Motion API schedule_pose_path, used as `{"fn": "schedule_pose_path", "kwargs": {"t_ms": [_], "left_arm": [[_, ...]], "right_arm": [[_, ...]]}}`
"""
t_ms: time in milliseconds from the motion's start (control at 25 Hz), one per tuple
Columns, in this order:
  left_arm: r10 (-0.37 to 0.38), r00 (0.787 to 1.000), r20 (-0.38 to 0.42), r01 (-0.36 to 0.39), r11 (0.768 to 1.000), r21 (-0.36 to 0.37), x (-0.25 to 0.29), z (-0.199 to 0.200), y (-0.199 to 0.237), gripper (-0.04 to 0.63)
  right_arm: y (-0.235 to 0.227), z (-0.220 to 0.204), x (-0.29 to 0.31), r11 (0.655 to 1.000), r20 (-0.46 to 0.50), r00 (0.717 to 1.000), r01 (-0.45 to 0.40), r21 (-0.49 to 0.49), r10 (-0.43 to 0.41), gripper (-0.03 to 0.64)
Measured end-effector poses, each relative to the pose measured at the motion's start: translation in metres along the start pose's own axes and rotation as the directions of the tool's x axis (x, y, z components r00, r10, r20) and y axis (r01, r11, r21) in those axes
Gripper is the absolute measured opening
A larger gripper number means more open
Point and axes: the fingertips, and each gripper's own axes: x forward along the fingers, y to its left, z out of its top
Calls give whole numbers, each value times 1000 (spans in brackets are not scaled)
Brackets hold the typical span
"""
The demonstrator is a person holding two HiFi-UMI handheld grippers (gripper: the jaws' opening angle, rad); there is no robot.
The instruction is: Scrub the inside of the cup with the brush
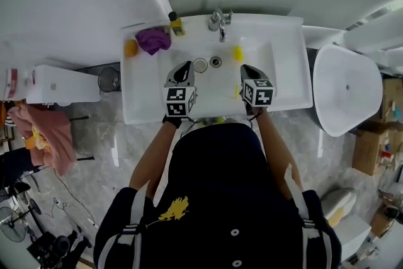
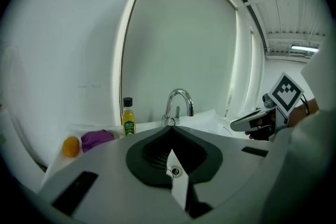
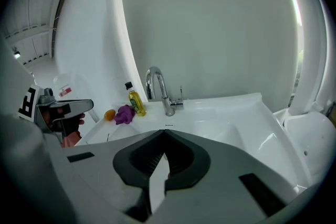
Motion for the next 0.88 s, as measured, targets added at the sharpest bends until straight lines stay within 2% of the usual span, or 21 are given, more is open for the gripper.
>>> {"fn": "schedule_pose_path", "kwargs": {"t_ms": [160,320,520,720,880], "left_arm": [[-11,1000,-25,11,1000,-3,-5,-9,2,18],[-17,1000,-13,17,1000,21,-12,-14,-4,18],[-29,999,31,29,999,19,-21,-4,-13,17],[-28,990,136,20,998,60,-36,23,-20,17],[-17,990,143,9,998,57,-37,27,-20,17]], "right_arm": [[1,-3,-7,1000,4,1000,10,5,-10,28],[3,-5,-17,1000,26,999,28,3,-28,27],[8,0,-34,998,76,996,53,-24,-51,26],[23,30,-66,990,212,975,94,-107,-70,26],[31,40,-76,986,246,968,90,-143,-53,26]]}}
